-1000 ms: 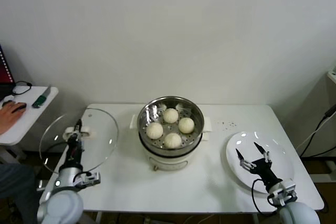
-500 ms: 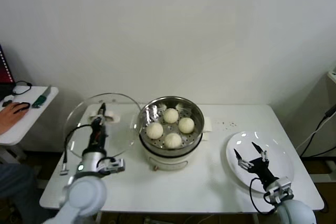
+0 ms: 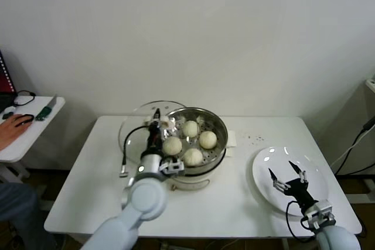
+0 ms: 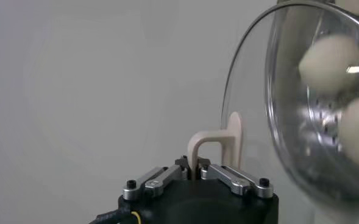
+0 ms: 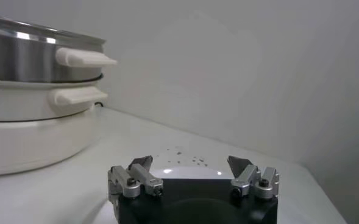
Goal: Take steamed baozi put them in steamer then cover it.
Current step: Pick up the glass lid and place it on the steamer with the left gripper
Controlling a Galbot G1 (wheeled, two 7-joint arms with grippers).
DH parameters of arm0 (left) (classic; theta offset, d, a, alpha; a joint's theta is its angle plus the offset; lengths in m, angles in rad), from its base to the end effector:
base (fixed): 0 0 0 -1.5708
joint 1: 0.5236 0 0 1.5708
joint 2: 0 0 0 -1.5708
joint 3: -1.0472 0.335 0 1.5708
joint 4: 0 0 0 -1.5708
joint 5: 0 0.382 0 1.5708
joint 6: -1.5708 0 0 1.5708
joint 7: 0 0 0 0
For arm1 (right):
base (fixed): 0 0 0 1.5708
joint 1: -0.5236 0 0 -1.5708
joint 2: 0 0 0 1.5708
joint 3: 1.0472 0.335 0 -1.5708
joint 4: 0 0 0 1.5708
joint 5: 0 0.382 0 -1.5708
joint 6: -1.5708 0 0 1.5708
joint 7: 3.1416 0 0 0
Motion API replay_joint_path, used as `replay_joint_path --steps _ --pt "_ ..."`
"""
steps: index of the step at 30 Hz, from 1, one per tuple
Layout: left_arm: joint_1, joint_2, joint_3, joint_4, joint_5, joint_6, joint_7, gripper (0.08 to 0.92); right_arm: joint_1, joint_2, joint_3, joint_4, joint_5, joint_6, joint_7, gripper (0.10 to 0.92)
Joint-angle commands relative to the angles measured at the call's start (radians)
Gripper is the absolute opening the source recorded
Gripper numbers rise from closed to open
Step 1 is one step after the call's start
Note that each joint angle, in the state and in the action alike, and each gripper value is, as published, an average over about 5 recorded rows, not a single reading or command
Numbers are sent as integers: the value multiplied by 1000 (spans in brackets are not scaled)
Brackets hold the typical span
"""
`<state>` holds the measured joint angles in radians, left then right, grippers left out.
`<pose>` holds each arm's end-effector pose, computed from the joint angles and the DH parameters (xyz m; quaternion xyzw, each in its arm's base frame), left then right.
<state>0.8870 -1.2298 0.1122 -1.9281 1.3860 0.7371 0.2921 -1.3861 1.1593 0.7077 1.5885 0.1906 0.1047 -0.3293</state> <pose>0.3259 -0.1329 -0.2116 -0.0239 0.7192 0.6944 0.0016 0.2634 -0.1954 -0.3822 0.1038 -0.9832 0.1117 0.0999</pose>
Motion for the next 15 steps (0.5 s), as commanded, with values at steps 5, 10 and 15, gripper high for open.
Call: replay_joint_path --steps 5,10,15 --pt "-109 -204 120 186 49 48 22 151 -4 5 27 -2 -10 1 1 823" --pt "-114 -210 126 220 44 48 11 151 -6 11 34 -5 -11 4 0 823" --pt "-128 -198 134 246 44 48 25 151 -3 25 35 -11 -17 7 0 823"
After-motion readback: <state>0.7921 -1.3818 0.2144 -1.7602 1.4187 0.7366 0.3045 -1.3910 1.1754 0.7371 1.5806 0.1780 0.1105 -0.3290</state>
